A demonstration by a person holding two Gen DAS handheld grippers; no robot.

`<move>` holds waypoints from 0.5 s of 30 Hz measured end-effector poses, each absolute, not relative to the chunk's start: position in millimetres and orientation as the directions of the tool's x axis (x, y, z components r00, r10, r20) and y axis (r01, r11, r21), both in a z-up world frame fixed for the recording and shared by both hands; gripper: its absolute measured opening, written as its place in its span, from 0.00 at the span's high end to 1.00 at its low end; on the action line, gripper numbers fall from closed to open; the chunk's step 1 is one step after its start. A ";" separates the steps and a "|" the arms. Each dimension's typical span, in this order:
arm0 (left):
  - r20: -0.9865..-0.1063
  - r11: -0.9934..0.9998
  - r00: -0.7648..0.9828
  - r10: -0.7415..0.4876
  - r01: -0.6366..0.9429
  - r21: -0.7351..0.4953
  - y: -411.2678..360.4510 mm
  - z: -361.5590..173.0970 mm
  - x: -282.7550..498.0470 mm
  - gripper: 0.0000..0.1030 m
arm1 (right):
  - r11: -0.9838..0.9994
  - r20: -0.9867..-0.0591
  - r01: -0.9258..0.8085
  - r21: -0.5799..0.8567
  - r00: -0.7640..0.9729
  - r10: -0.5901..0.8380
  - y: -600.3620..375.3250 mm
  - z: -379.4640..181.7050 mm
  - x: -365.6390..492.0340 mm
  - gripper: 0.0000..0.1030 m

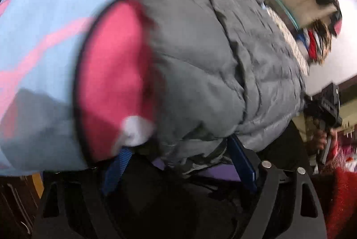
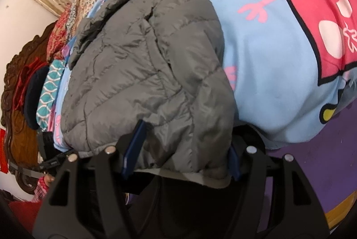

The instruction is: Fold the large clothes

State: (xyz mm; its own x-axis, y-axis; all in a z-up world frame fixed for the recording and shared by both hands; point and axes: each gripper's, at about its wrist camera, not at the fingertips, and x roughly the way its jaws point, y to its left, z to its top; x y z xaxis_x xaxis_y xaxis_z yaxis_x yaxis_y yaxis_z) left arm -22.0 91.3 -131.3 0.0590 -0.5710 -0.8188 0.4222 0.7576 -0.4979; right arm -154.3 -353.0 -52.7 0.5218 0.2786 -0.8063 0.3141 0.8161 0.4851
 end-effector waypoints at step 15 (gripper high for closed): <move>-0.461 0.408 -0.034 -0.887 0.411 -0.815 101.1 -42.1 -33.9 1.00 | 0.848 -0.703 0.054 0.527 0.589 0.399 -348.2 0.0 -169.7 0.90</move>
State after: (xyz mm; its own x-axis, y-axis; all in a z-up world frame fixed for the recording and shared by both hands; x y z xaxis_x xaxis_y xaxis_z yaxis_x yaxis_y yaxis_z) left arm -33.9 101.1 -42.1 -0.0339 -0.8868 -0.4608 0.4109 0.4079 -0.8153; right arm -169.7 -348.2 0.0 0.5886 0.3991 -0.7030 0.0537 0.8484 0.5266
